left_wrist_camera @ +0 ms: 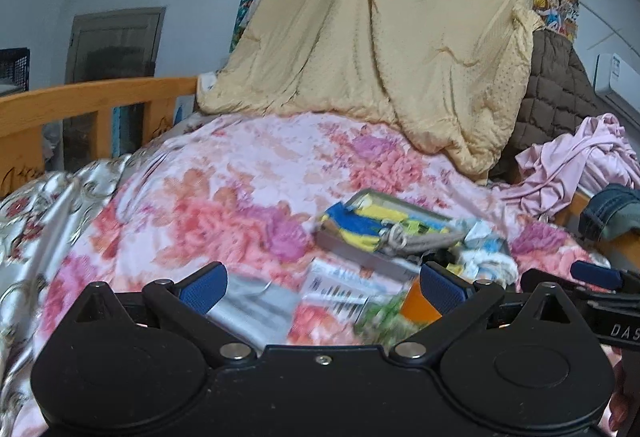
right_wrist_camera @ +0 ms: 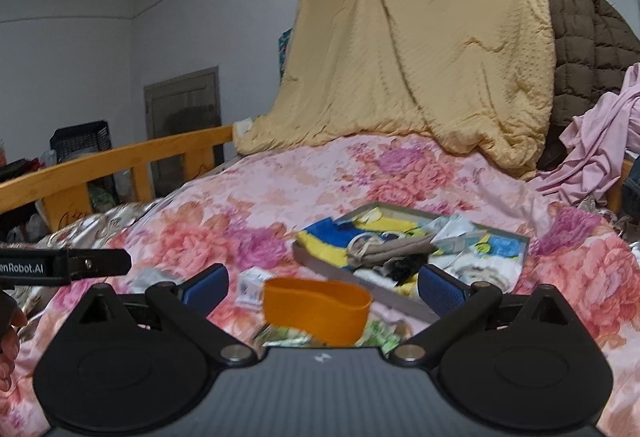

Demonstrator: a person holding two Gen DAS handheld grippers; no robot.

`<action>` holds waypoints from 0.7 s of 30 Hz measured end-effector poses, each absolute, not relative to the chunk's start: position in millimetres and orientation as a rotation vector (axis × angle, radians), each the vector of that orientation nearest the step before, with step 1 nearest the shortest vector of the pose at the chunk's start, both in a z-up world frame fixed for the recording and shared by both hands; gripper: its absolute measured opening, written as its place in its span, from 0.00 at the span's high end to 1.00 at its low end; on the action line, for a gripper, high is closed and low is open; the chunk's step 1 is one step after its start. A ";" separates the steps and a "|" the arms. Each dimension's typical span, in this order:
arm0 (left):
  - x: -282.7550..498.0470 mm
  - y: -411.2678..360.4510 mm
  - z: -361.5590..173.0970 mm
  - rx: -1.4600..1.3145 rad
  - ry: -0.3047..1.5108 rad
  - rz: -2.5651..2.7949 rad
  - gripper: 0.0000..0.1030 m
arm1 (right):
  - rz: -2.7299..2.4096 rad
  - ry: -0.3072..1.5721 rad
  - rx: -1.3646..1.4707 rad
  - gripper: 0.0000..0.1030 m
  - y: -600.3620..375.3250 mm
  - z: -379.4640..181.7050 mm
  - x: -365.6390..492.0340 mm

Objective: Organize soft objects
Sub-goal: 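Move both open tools back toward the grey mask and orange cup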

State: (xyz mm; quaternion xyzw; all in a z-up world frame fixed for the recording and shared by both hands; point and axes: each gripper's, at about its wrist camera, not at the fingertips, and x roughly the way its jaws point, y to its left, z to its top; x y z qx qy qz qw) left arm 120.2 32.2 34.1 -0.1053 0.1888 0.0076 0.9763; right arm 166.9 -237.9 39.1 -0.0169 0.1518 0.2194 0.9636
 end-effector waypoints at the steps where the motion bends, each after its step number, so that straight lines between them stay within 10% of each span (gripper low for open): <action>1: 115.8 35.2 31.0 -0.211 0.391 0.019 0.01 | 0.450 0.311 -0.042 0.00 -235.1 37.8 164.1; 21: 92.2 60.2 -8.8 -0.200 0.479 0.126 0.01 | 0.525 0.415 -0.168 0.00 -192.2 5.3 144.8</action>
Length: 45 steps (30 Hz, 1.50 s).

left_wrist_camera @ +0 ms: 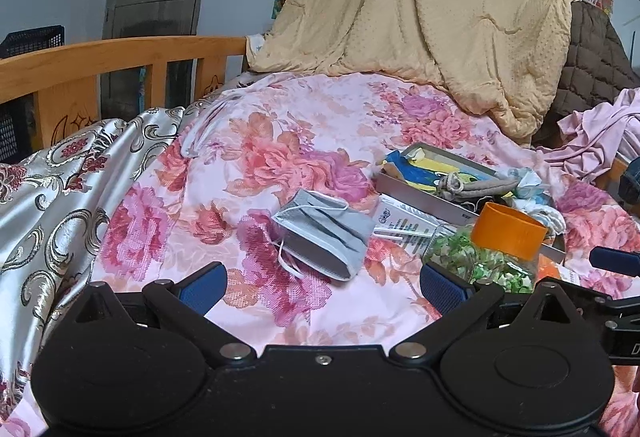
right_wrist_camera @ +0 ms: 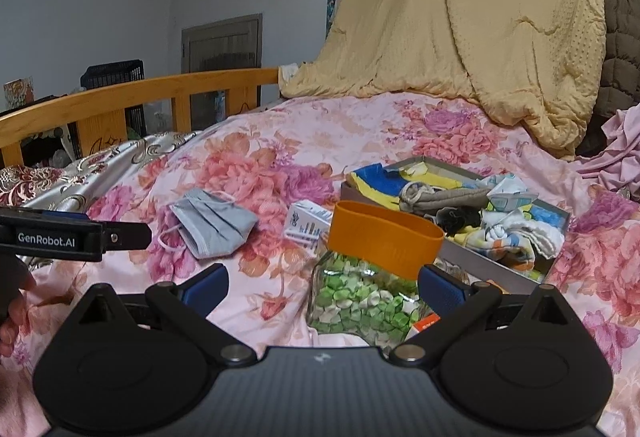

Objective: Organize soft objects
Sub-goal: 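Move both open tools back toward the grey mask and orange cup, then grasp the grey face mask with the left tool while the right tool grasps the orange silicone cup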

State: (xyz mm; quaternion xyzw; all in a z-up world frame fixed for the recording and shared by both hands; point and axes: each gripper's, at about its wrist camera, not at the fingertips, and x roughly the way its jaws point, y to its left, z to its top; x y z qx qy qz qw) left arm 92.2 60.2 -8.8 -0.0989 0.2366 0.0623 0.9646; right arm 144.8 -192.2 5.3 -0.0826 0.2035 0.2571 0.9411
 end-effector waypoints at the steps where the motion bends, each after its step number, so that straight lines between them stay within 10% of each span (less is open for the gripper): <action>1: 92.8 60.2 -9.3 -0.199 0.481 0.128 0.01 | 0.525 0.419 -0.170 0.00 -191.9 4.3 145.3; 45: 187.5 70.9 -34.5 -0.089 0.457 0.055 0.01 | 0.427 0.363 -0.015 0.00 -206.0 -8.0 222.1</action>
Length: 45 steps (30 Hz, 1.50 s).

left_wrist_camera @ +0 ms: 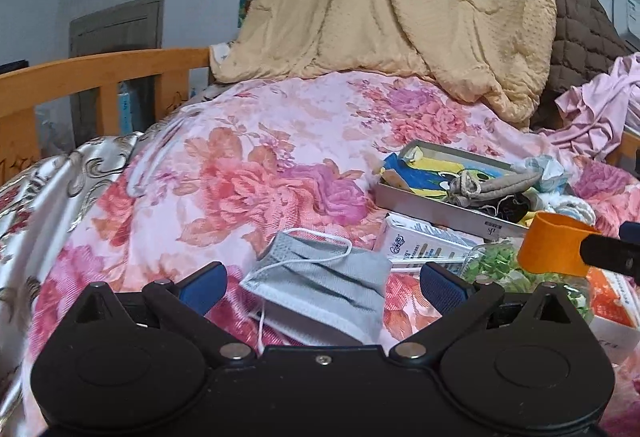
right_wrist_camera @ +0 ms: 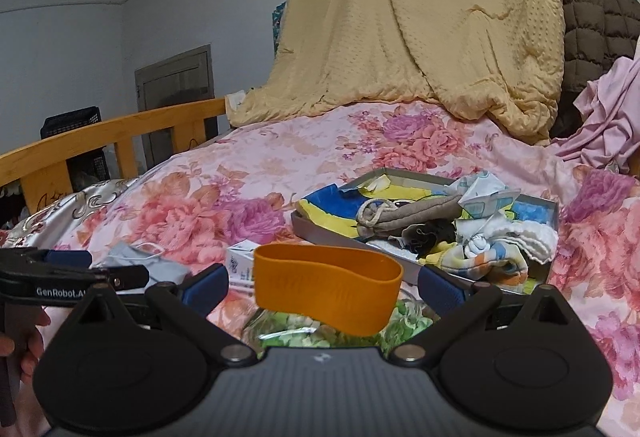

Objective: Organize soft objects
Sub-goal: 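Grasp the grey face mask with the left tool while the right tool grasps the orange silicone cup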

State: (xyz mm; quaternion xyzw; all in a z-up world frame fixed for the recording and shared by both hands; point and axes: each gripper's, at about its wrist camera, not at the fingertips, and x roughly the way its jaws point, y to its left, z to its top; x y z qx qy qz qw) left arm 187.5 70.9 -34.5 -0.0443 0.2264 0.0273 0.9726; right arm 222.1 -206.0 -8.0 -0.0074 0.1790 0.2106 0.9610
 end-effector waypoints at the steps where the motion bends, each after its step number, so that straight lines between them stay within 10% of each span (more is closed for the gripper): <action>1: 191.0 71.1 -35.9 -0.087 0.460 0.049 0.01 | 0.429 0.364 -0.008 0.00 -206.8 -8.7 224.8; 32: 235.2 65.1 -75.6 -0.133 0.543 -0.129 0.01 | 0.489 0.451 0.034 0.06 -194.0 -37.5 271.6; 45: 233.3 64.0 -79.7 -0.133 0.549 -0.152 0.17 | 0.488 0.445 0.051 0.14 -195.5 -37.7 270.4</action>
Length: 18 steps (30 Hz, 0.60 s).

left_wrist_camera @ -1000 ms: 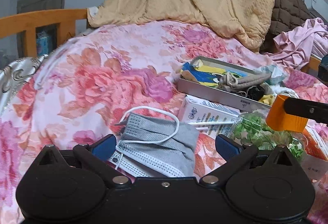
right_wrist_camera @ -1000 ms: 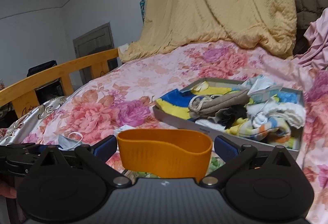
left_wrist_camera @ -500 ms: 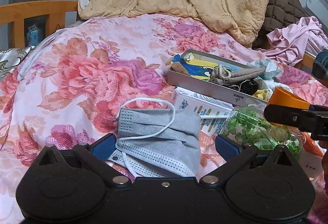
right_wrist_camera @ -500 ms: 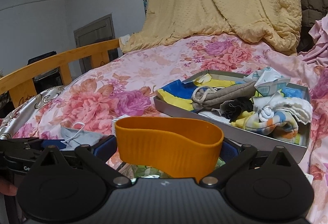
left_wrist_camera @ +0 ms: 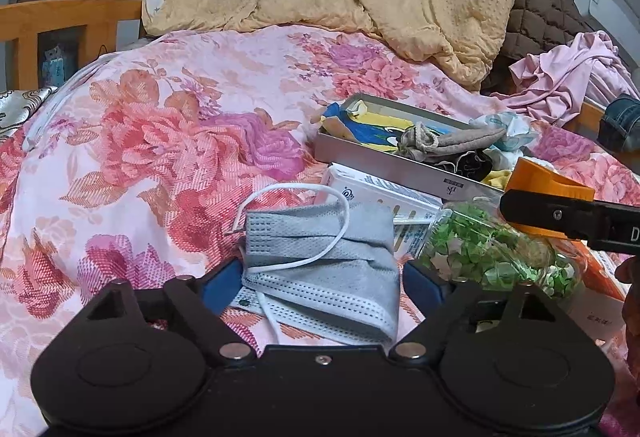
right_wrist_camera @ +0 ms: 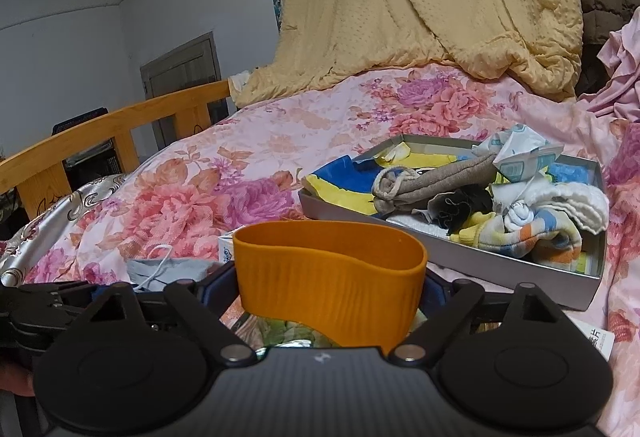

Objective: Organize soft objects
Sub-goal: 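Grasp the grey face mask with the left tool while the right tool grasps the orange silicone cup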

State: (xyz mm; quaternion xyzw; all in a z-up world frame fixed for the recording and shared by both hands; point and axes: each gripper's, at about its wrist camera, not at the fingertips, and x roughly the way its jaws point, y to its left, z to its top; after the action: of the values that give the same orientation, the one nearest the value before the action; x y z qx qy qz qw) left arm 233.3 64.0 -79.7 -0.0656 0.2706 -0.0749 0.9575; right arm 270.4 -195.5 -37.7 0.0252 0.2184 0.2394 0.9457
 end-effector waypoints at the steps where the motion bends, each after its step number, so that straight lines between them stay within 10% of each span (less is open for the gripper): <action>1: 233.3 63.8 -80.0 -0.130 0.551 -0.150 0.18 | 0.487 0.443 0.052 0.15 -195.7 -37.6 270.1; 18: 231.0 64.3 -81.9 -0.151 0.551 -0.151 0.46 | 0.509 0.428 0.060 0.41 -193.8 -32.7 263.1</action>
State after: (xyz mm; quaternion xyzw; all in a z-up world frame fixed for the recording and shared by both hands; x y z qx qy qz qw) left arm 231.0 64.3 -81.9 -0.0746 0.2713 -0.0743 0.9567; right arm 263.1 -193.8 -32.7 0.0296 0.2099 0.2500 0.9447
